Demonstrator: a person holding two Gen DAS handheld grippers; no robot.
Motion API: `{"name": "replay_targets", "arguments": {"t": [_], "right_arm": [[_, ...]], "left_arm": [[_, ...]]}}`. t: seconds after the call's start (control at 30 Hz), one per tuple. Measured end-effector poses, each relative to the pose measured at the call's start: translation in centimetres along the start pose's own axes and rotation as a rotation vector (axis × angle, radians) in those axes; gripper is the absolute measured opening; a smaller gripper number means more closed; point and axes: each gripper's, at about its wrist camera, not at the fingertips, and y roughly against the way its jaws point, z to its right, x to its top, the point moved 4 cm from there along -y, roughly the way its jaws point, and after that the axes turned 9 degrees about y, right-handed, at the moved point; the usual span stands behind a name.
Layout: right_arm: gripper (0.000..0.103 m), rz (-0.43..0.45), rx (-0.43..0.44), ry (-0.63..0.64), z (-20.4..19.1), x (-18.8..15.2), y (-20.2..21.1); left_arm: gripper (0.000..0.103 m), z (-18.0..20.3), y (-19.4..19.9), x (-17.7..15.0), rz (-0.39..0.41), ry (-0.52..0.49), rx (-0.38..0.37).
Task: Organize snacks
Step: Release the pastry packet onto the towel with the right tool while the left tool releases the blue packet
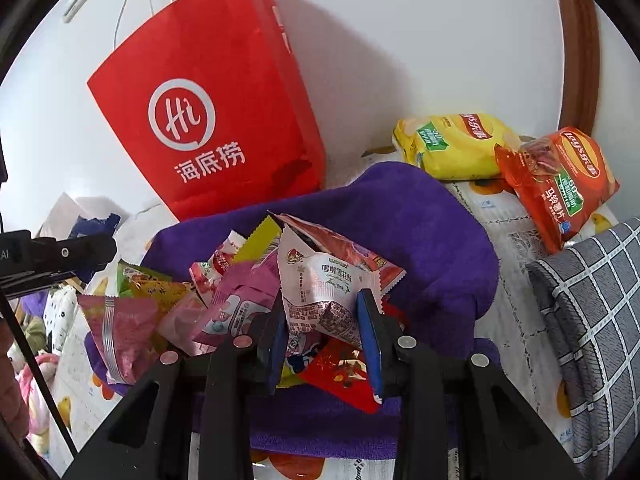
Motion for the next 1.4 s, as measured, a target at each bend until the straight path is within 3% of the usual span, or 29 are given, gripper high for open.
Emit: {"name": "replay_targets", "arguments": {"t": [0.2,0.37,0.47,0.63,0.93,1.4], "right_arm": [[0.036,-0.018,0.04,0.019,-0.2,-0.2,-0.1],[0.05,-0.002,0.128,0.018,-0.4,-0.2,0.1],[0.055,0.005,0.124,0.024,-0.6,-0.1,0.3],[0.072,0.055,0.141,0.042,-1.5,0.1,1.4],[0.074,0.111,0.168,0.015,-1.4,0.3,2.6],[0.074,0.121,0.162,-0.027,-0.4,0.3,2.6]], "left_arm": [[0.031,0.5,-0.7,-0.5,-0.035,-0.011,-0.007],[0.031,0.8,-1.5,-1.0,-0.052,-0.029,0.016],[0.031,0.9,-1.8,-1.1,-0.062,-0.034,0.021],[0.031,1.0,-2.2,-1.2,-0.077,-0.037,0.025],[0.031,1.0,-3.3,-1.4,-0.098,-0.044,0.047],[0.033,0.7,-5.0,-1.8,-0.138,-0.032,0.065]]}}
